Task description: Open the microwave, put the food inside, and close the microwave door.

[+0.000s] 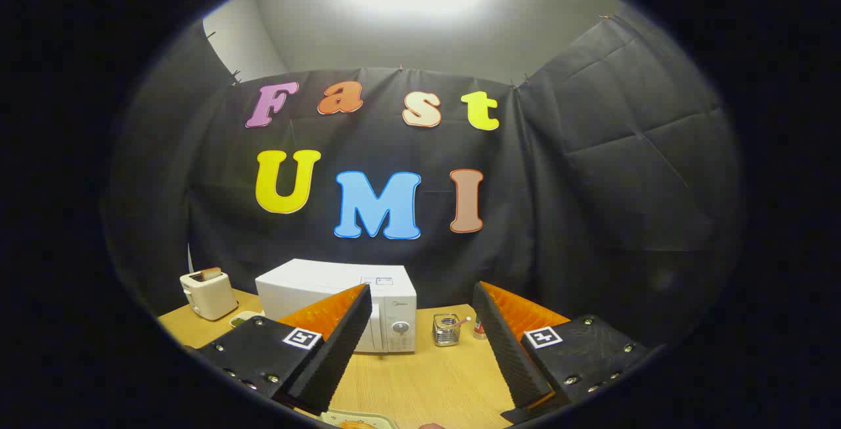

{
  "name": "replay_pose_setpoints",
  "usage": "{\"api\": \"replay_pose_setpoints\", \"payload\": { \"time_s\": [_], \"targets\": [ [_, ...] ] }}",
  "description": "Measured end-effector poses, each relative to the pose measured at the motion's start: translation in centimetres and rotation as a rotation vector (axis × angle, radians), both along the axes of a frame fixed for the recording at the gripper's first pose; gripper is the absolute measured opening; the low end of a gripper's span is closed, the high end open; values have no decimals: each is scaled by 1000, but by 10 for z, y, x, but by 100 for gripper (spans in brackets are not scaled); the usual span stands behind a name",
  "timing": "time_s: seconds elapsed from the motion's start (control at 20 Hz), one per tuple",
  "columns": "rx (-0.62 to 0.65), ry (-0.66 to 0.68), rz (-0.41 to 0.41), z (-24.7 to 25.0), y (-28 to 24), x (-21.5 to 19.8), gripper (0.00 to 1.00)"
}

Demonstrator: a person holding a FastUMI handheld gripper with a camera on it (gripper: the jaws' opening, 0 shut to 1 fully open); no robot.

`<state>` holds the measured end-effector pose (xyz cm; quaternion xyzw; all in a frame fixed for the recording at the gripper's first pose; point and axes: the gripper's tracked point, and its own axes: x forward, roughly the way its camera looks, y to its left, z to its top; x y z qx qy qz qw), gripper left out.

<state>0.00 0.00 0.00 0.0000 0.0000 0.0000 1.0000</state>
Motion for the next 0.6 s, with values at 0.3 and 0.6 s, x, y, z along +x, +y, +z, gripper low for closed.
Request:
{"api": "replay_pose_setpoints", "payload": {
  "time_s": [0.3, 0.6],
  "targets": [
    [-2, 5, 22, -12, 7, 7, 97],
    [5, 32, 33, -25, 9, 9, 97]
  ]
}}
